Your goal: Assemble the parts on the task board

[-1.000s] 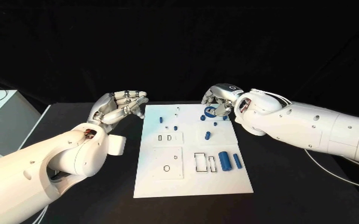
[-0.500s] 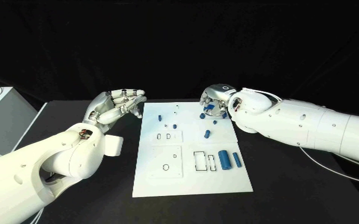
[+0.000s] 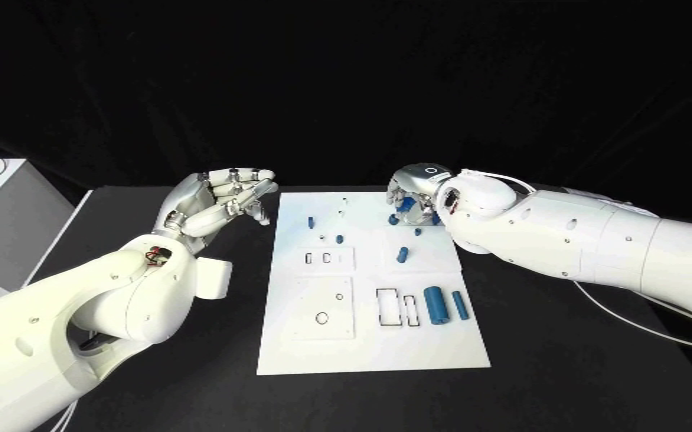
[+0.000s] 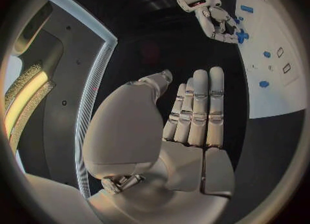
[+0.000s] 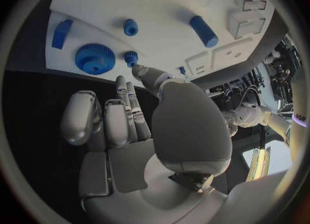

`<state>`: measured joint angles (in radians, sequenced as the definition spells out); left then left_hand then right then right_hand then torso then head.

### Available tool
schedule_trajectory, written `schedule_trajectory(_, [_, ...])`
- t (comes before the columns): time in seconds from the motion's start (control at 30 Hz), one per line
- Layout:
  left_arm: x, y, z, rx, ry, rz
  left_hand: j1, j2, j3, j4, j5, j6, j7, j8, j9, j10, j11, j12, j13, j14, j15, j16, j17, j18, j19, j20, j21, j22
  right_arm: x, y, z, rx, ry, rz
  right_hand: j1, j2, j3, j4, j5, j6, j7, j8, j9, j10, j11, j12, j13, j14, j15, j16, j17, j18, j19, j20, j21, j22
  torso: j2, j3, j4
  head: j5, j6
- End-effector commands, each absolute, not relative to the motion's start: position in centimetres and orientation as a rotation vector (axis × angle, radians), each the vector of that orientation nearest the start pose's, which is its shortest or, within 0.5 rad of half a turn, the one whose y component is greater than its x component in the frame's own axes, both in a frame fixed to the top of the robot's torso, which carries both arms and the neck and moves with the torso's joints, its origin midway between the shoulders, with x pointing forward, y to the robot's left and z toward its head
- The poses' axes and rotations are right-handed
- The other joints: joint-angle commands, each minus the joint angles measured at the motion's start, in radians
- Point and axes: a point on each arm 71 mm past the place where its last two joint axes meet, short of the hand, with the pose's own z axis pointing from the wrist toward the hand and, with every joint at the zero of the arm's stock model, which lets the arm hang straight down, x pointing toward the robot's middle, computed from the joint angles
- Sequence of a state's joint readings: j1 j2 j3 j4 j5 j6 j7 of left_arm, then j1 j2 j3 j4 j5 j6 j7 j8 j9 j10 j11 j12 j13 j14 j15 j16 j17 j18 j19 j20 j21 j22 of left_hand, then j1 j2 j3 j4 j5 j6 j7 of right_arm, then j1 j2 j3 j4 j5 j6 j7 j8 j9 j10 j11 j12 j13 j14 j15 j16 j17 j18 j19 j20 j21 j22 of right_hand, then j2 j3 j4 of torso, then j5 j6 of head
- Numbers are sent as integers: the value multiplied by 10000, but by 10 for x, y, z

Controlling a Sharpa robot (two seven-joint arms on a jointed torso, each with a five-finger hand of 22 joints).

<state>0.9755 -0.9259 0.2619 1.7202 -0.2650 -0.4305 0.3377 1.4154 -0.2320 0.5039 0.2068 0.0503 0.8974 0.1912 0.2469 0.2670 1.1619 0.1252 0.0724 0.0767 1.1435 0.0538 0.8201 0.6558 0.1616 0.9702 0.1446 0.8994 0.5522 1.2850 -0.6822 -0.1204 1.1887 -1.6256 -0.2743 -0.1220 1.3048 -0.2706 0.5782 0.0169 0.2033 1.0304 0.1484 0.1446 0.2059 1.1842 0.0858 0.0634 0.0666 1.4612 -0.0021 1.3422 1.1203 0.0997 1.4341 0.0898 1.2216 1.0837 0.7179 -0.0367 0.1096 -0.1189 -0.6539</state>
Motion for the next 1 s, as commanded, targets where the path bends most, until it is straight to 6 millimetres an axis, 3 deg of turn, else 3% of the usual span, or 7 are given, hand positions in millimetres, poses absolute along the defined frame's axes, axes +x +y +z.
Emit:
schedule_trajectory(0.03, [454, 205, -148, -9606, 13218, -15629, -78, 6, 54, -24, 3, 46, 20, -47, 16, -14, -1, -30, 14, -41, -38, 31, 14, 203, -70, 11, 62, 8, 549, -217, -189, -3380, 16642, 3222, 13, -30, -16, 67, 21, 1, -1, -34, 14, -9, 1, 3, 10, 384, -1, 47, -8, -123, 59, 34, 55, 13, 37, -12, 17, -14, -4])
schedule_trajectory(0.67, [454, 207, -146, -9606, 13200, -15564, -86, 4, 71, -46, 3, 46, 16, -50, 25, -15, -4, -26, 19, -50, -39, 84, 35, 206, -97, 12, 156, 68, 549, -218, -197, -3398, 16994, 3099, 61, 43, 37, 126, 57, 149, -8, 70, 115, 173, -26, 31, 41, 358, -18, 105, -20, -148, 75, 27, 206, 223, 117, -26, 80, -41, 30])
schedule_trajectory(1.0, [453, 208, -146, -9610, 13221, -15546, -72, 34, 117, -75, 4, 62, 11, -43, 38, -4, -9, -17, 26, -62, -43, 136, 52, 210, -129, 11, 251, 130, 551, -220, -199, -3408, 17101, 3021, 87, 116, 108, 167, 164, 213, -5, 120, 171, 232, -32, 20, 43, 349, -22, 142, -10, -151, 64, 24, 241, 272, 159, -25, 57, -45, 41])
